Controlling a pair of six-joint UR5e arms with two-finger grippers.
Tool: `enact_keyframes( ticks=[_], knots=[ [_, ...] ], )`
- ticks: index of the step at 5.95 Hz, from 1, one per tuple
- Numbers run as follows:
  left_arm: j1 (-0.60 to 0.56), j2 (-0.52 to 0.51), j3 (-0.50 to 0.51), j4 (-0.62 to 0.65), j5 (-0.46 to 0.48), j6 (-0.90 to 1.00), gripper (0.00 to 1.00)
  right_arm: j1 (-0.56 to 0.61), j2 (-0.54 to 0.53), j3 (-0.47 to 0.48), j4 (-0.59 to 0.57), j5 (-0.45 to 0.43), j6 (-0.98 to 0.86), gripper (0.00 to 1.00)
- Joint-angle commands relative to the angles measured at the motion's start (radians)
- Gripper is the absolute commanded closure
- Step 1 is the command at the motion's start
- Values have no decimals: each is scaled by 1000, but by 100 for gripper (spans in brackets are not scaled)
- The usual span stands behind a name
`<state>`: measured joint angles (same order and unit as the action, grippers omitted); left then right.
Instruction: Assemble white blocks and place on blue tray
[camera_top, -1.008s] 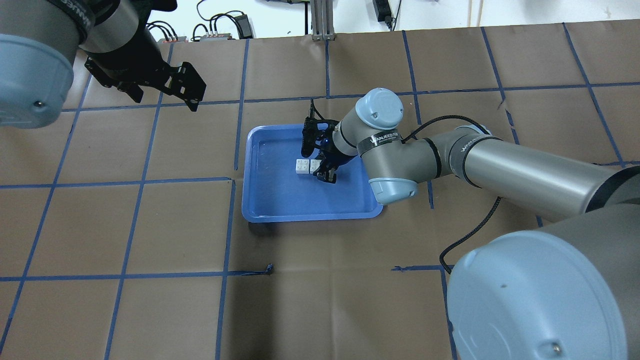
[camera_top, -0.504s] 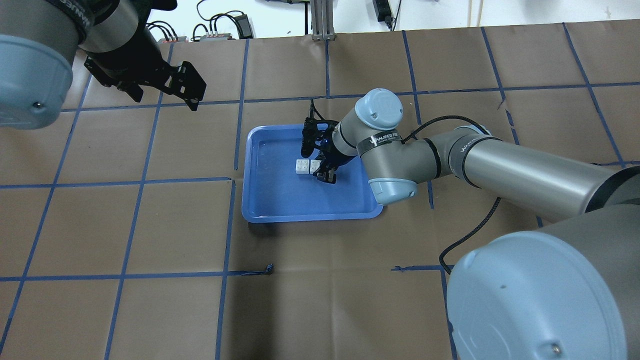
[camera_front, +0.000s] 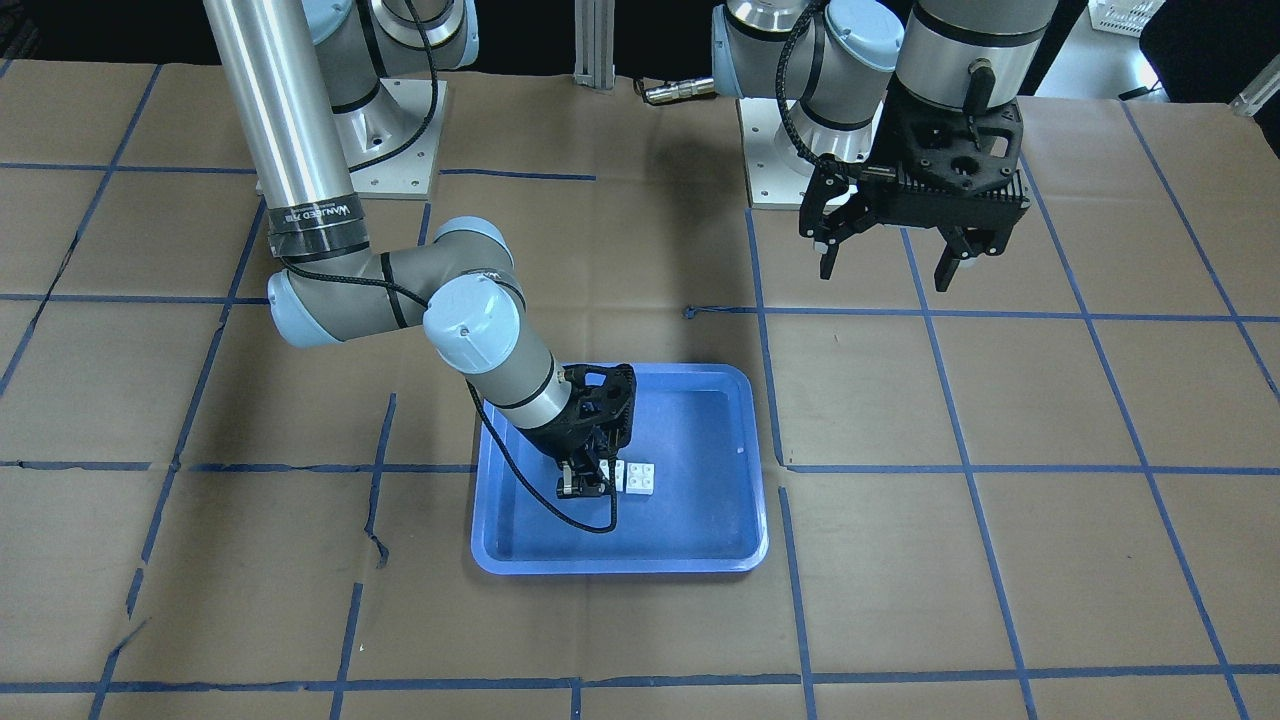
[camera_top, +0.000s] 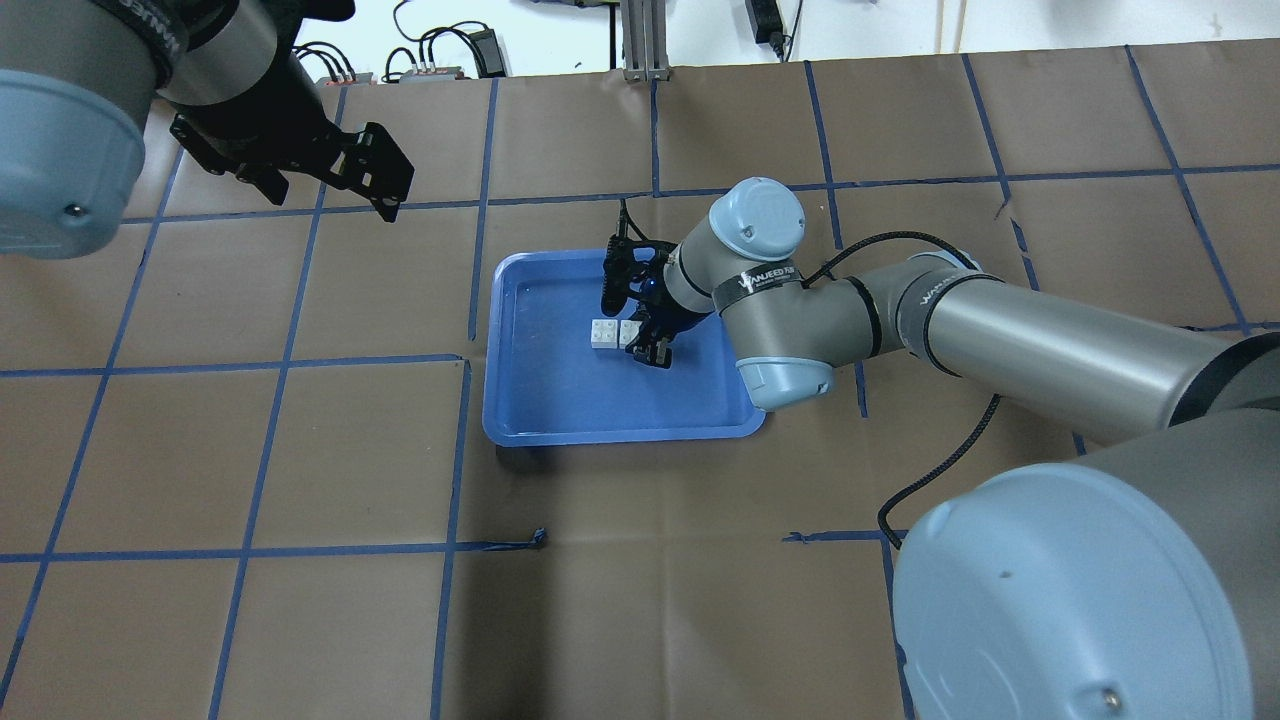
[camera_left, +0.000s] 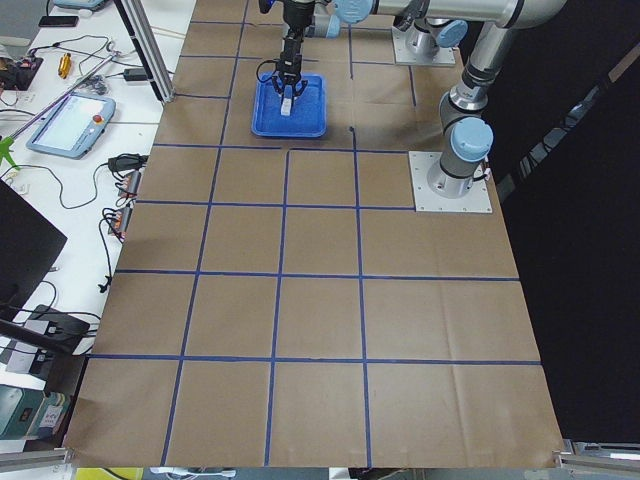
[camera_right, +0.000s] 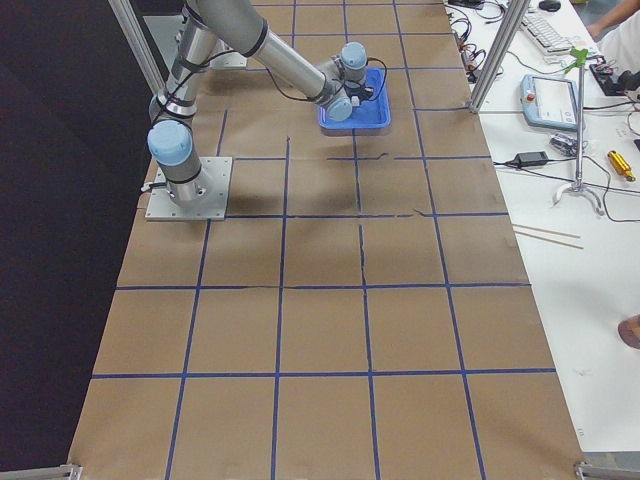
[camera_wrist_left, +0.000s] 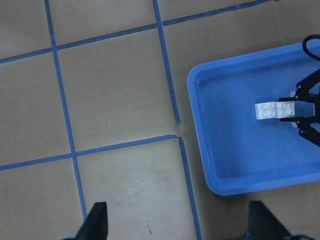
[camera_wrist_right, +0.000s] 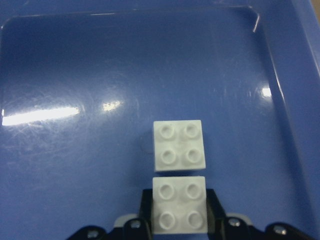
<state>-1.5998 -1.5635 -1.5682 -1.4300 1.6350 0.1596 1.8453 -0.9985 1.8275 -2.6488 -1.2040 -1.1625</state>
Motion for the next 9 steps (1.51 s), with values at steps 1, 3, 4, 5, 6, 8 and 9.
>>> enact_keyframes(
  ticks=[1, 3, 4, 5, 6, 8, 9],
  knots=[
    [3, 2, 0, 0, 0, 0, 1, 0, 0, -1, 0, 1, 10, 77],
    [3, 5, 0, -1, 0, 0, 1, 0, 0, -1, -2, 3, 12, 77],
    [3, 7, -1, -1, 2, 0, 1, 0, 1, -25, 1, 6, 14, 77],
    [3, 7, -1, -3, 2, 0, 1, 0, 6, -30, 4, 6, 17, 77],
    [3, 7, -1, -3, 2, 0, 1, 2, 8, -30, 6, 6, 21, 77],
    [3, 8, -1, -3, 2, 0, 1, 0, 14, -27, 9, 3, 21, 77],
    [3, 7, -1, -3, 2, 0, 1, 2, 12, -25, 10, 3, 23, 77]
  ],
)
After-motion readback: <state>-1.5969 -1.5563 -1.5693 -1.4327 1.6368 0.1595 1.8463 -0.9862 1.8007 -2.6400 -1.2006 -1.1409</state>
